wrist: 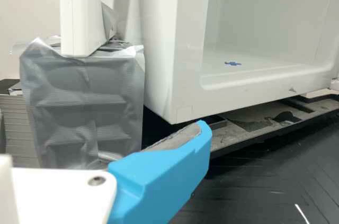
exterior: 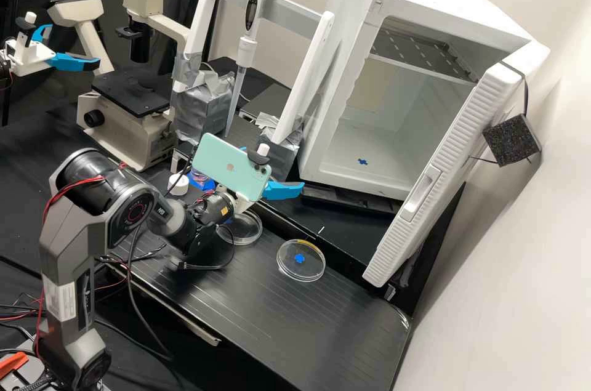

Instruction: Use the pipette

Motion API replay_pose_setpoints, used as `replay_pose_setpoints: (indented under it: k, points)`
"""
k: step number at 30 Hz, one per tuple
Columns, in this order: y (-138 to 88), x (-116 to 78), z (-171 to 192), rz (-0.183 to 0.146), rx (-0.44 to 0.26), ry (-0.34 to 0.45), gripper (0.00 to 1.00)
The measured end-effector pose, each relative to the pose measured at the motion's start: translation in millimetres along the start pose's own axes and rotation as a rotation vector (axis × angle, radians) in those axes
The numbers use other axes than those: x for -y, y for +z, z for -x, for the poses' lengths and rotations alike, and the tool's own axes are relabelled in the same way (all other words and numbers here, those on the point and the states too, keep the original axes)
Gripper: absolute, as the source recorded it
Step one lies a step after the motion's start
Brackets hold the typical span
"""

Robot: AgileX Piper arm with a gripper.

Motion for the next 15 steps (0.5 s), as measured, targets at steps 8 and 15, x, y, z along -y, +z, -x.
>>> replay_pose_setpoints:
  k: [8,15]
  points:
    - [0,-0.1,0,0.0,-0.002,0.002,1.0]
    - [4,-6.5,25,-0.013,-0.019,0.019,1.0]
